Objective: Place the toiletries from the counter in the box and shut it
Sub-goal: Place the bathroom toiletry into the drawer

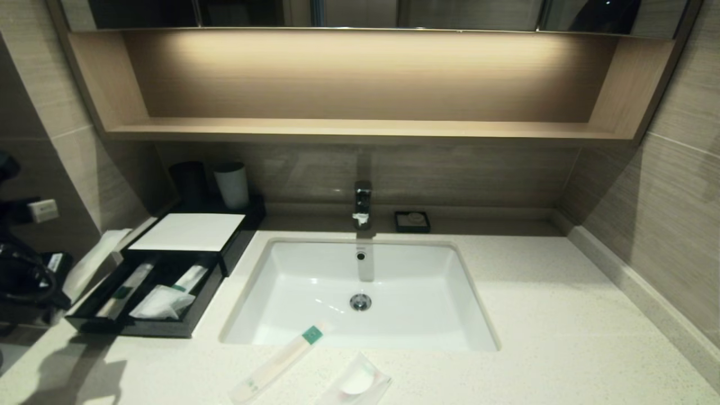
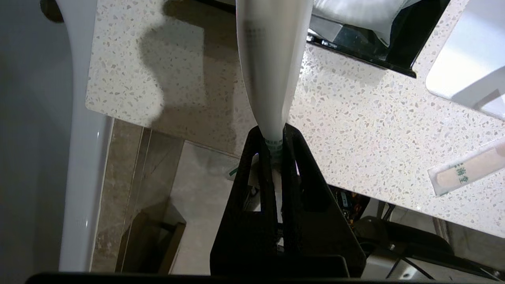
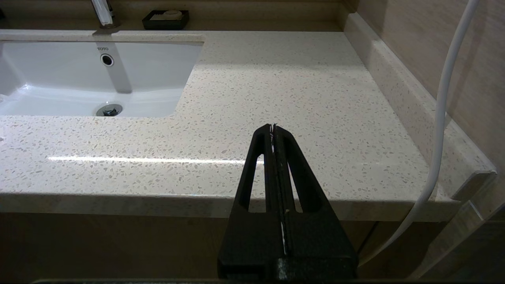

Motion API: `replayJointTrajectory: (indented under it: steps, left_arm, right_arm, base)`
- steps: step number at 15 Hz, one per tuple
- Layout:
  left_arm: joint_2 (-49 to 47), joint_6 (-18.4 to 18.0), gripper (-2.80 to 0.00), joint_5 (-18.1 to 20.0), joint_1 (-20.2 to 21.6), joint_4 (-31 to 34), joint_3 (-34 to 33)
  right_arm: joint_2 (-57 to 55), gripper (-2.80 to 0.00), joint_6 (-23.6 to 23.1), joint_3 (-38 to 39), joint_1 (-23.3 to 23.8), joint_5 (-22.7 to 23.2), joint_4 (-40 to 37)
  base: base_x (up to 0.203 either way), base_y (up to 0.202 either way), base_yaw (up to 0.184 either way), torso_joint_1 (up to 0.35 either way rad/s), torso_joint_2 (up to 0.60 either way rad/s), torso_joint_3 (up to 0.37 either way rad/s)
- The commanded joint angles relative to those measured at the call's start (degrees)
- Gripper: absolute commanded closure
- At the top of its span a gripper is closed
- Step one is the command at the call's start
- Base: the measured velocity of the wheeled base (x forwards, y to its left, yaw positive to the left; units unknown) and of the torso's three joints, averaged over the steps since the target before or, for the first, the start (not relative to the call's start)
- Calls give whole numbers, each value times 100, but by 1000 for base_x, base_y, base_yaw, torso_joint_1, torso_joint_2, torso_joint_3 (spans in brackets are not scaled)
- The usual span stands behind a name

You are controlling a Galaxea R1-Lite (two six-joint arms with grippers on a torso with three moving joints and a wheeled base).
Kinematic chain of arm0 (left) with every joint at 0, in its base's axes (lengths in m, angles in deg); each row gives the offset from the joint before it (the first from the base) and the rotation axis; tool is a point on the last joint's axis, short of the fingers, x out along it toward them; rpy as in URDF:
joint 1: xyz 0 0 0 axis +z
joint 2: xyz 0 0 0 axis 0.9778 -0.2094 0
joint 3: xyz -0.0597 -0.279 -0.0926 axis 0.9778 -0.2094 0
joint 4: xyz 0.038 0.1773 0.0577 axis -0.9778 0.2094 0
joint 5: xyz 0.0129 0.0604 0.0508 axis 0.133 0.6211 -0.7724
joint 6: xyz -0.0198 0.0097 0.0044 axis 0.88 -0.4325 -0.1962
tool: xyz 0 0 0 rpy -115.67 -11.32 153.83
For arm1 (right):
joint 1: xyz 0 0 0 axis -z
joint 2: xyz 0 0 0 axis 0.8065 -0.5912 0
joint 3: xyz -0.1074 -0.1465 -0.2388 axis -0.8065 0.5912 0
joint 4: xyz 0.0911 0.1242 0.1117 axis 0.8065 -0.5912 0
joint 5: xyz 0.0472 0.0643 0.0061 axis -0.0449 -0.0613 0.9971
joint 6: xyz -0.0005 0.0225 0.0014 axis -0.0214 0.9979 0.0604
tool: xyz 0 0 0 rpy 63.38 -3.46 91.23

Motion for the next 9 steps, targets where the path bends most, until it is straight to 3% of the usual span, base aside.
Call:
replayJointTrajectory:
  steps: [1, 4, 7, 9]
  left_arm:
    - [-329, -41, 0, -2, 45, 632, 495]
    - [-674, -253, 0, -3, 53, 1275, 855]
    - [-978, -374, 0, -3, 56, 1332, 926]
    - [-1116, -691, 0, 5, 56, 1333, 939]
  right_arm:
    - [0, 0, 0, 9, -1, -1, 2]
    - [0, 0, 0, 9, -1, -1, 2]
    - [0, 0, 0, 2, -1, -1, 2]
    - [0, 0, 0, 9, -1, -1, 2]
  base:
    - [0, 0, 0, 0, 0, 0]
    - [0, 0, 0, 0, 0, 0]
    - [0, 0, 0, 0, 0, 0]
    - [0, 0, 0, 0, 0, 0]
